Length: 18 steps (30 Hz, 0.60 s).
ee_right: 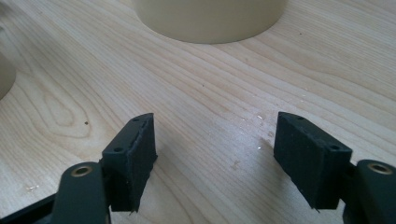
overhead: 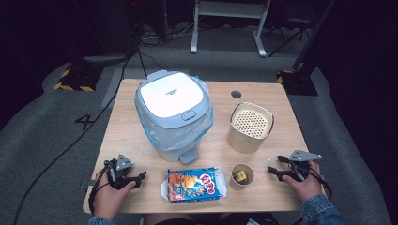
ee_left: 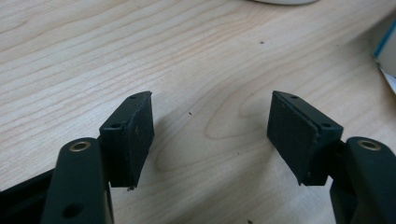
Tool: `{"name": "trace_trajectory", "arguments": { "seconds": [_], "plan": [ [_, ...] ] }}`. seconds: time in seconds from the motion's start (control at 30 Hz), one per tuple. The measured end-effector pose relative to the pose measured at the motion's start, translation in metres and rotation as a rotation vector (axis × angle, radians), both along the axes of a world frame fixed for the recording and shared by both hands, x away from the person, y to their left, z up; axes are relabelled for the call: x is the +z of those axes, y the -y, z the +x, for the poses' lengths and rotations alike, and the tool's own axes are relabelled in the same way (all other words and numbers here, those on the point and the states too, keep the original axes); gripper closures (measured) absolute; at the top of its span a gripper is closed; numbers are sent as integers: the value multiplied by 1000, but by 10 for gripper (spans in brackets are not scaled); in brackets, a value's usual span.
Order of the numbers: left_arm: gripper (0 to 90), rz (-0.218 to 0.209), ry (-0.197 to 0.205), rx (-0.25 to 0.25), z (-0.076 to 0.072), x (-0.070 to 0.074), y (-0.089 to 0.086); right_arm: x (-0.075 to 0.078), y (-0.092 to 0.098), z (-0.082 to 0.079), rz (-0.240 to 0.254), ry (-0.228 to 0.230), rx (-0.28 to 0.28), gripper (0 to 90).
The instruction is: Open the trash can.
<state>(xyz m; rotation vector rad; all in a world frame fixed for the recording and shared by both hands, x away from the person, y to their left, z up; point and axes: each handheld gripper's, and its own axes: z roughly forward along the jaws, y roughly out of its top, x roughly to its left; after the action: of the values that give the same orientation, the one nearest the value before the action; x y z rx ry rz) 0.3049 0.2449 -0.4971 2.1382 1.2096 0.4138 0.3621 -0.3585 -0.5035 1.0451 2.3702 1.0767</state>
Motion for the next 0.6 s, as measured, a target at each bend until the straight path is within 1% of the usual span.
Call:
{"name": "trace_trajectory", "arguments": {
  "seconds": [0.07,0.17,0.2,0.23,0.27,0.3,0.33,0.37,0.4,0.43,0.5,0.53,0.57,0.6],
  "plan": [
    [344,-2,-2,-9,-1,2,-2,0,1,0,0,0,5,300],
    [358,-33,2,-14,-1,6,-3,0,1,0,0,0,4,300],
    [362,-44,-2,-11,-1,8,-3,0,1,0,-1,0,4,300],
    [365,-44,-2,-11,-1,8,-3,0,1,0,-1,0,4,300],
    [367,-64,-20,-18,-2,12,-4,0,0,0,1,0,3,300],
    [374,-64,-20,-18,-2,12,-4,0,0,0,1,0,3,300],
    [382,-78,-22,-23,-2,14,-4,0,1,0,-1,0,5,300],
    [392,-92,-20,-30,-3,17,-5,0,1,0,-1,0,5,300],
    [404,-120,-10,-43,-3,23,-6,0,1,0,-1,0,5,301],
    [415,-128,-2,-48,-3,27,-6,0,1,0,-1,0,6,302],
    [417,-134,17,-61,-3,33,-6,0,2,0,-3,1,10,305],
    [417,-136,22,-75,-3,37,-6,0,2,0,-2,0,11,306],
    [427,-136,22,-75,-3,37,-6,0,2,0,-2,0,11,306],
    [442,-144,31,-112,-3,44,-7,0,2,1,-2,1,16,306]
  ]
}}
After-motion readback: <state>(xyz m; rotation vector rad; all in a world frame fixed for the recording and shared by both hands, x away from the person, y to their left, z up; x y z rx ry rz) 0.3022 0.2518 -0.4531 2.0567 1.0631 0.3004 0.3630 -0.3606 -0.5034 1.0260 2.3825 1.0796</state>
